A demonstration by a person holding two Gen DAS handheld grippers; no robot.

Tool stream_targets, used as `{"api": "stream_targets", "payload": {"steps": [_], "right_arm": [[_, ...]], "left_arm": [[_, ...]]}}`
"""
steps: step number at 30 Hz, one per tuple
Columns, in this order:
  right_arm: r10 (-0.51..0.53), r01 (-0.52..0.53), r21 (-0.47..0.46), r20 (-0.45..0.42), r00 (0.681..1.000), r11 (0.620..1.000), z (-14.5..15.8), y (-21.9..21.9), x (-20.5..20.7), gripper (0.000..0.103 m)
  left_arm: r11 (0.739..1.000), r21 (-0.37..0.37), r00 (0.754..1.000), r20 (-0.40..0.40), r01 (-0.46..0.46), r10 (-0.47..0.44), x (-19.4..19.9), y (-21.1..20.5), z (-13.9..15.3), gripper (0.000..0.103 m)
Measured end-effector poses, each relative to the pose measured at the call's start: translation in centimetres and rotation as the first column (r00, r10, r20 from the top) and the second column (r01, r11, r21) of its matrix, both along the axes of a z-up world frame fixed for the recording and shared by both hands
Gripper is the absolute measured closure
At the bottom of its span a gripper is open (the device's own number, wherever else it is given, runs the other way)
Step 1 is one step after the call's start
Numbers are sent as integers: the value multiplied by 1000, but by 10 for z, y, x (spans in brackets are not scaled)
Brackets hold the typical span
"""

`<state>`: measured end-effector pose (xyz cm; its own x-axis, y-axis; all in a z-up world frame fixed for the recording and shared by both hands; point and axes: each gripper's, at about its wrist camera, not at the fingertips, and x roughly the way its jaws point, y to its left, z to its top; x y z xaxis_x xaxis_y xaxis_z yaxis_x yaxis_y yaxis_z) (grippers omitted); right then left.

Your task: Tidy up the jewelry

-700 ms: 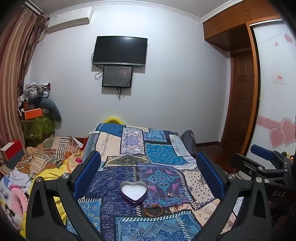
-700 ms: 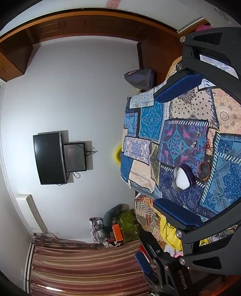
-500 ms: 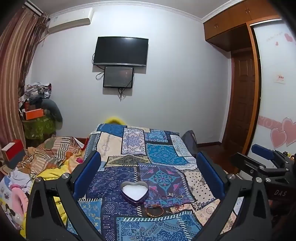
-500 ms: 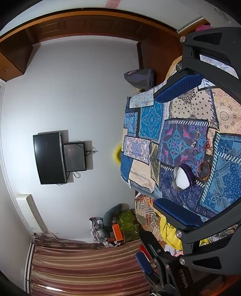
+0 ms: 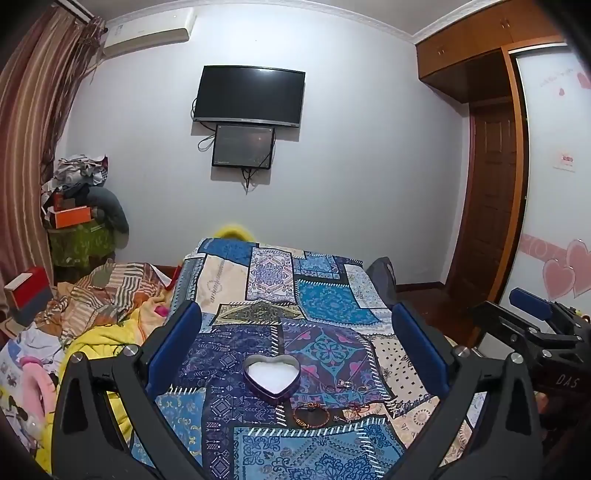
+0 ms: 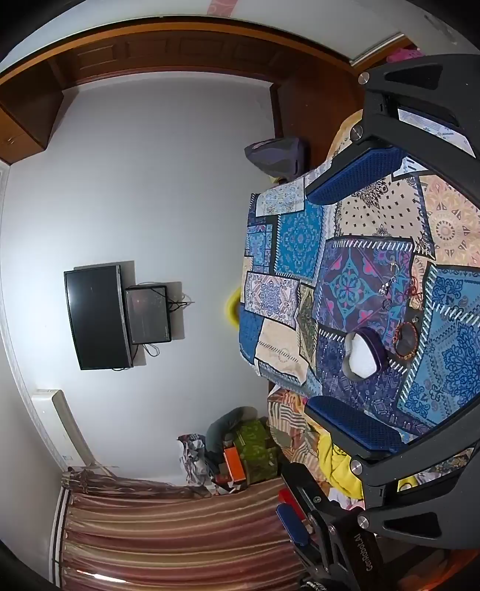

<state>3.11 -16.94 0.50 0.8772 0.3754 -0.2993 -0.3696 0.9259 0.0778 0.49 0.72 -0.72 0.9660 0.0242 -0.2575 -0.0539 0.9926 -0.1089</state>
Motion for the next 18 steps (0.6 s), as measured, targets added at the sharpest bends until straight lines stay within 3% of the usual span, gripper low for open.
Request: {"api": "stream_targets", "payload": {"steps": [18], "right_arm": [[4, -4, -5, -8, 1000, 1000, -2, 2, 2, 0]], "left_arm": [[1000, -8, 1000, -8, 3, -3, 1, 1, 1, 0]]}}
